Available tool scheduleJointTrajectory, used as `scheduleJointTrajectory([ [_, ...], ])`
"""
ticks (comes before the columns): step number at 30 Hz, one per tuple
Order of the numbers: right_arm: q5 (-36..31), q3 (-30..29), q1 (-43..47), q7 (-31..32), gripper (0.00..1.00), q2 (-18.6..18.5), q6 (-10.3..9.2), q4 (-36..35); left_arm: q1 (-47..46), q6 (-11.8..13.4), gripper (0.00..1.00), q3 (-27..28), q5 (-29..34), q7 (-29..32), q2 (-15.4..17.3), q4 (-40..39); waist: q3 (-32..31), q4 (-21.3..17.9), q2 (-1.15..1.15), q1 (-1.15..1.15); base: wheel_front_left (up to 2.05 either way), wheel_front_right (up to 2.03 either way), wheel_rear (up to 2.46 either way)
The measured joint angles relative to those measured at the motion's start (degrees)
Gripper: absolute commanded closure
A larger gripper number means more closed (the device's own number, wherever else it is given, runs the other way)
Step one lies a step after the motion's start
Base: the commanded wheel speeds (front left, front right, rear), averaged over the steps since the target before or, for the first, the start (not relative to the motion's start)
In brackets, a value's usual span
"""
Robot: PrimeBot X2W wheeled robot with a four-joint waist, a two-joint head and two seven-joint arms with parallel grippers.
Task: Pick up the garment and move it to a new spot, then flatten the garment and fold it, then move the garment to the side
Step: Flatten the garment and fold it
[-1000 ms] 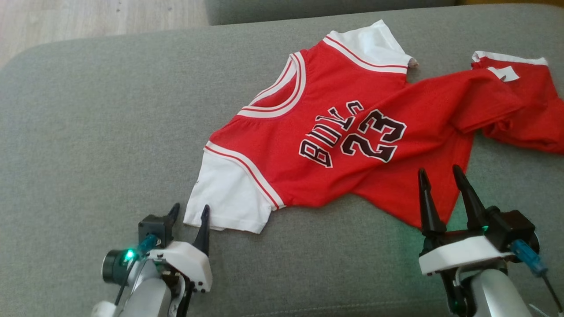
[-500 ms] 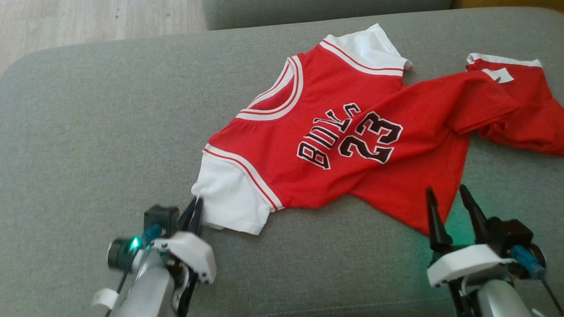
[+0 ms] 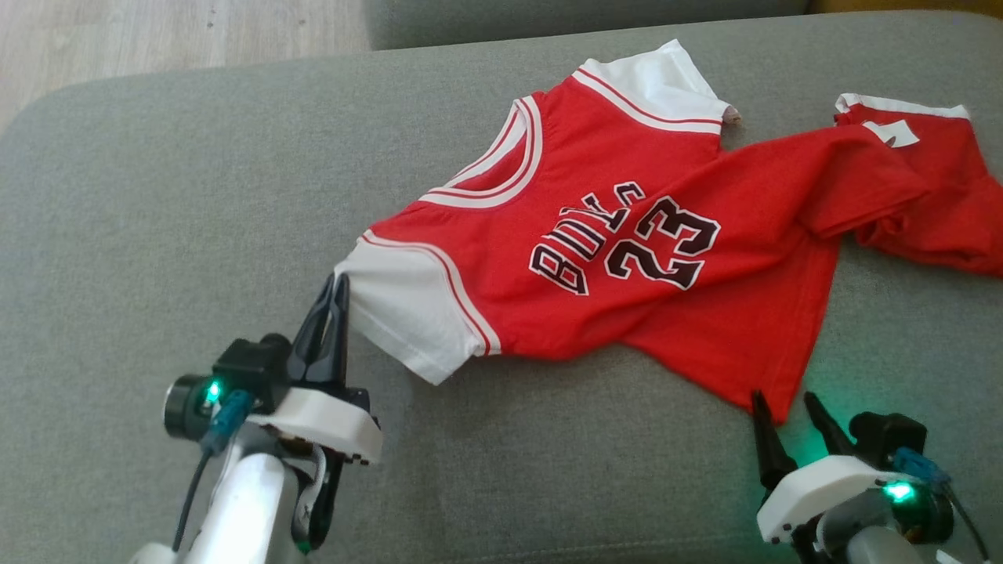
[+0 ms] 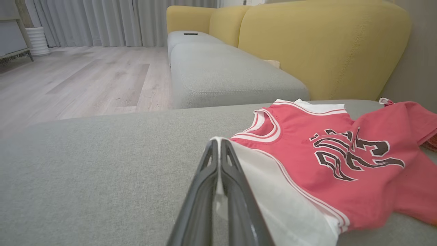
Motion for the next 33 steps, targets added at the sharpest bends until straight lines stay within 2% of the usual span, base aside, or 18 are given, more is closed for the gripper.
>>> scheduleJointTrajectory([
  [8, 4.0, 2.3, -0.3, 2.1, 0.0, -0.3, 0.0, 1.0, 0.2, 0.0, 1.0, 0.9, 0.5, 0.0, 0.0, -1.4, 0.1, 0.1, 0.0, 0.0, 0.0, 0.0, 0.0],
  [9, 4.8, 2.8, -0.3, 2.2, 0.14, -0.4, 0.0, 1.1, 0.3, -0.1, 1.0, 0.9, 0.5, 0.0, 0.0, -1.4, 0.1, 0.1, 0.0, 0.0, 0.0, 0.0, 0.0],
  [11, 6.5, 3.8, -0.5, 2.2, 0.96, -0.5, 0.0, 1.1, 0.3, -0.1, 1.0, 0.9, 0.5, 0.0, 0.0, -1.4, 0.2, 0.1, 0.0, 0.0, 0.0, 0.0, 0.0],
  [12, 6.5, 4.7, -0.7, 2.2, 1.0, -0.6, 0.0, 1.2, 0.3, -0.1, 1.0, 1.0, 0.5, 0.0, 0.0, -1.5, 0.2, 0.1, 0.0, 0.0, 0.0, 0.0, 0.0],
  [21, 4.7, 6.9, -1.5, -0.9, 1.0, -0.2, 0.0, -0.8, 0.3, -0.3, 1.0, 1.9, -0.9, 0.0, 0.0, -2.2, 0.1, -0.1, 0.0, 0.0, 0.0, 0.0, 0.0],
  [28, -0.8, 6.7, -5.6, -2.1, 1.0, -0.4, 0.0, -8.6, -0.1, -2.3, 1.0, 5.1, -4.8, 0.0, -0.2, -3.7, -1.4, -0.2, 0.0, 0.0, 0.0, 0.0, 0.0],
  [30, -1.6, 7.3, -7.6, -1.9, 1.0, -1.6, 0.0, -11.5, -1.1, -3.0, 1.0, 6.6, -6.3, 0.0, -0.2, -4.3, -1.9, -0.3, 0.0, 0.0, 0.0, 0.0, 0.0],
  [33, -1.7, 8.8, -10.9, -0.7, 1.0, -5.6, 0.0, -15.6, -3.9, -4.0, 1.0, 8.8, -10.7, 0.0, -0.2, -4.8, -2.9, -0.3, 0.0, 0.0, 0.0, 0.0, 0.0],
])
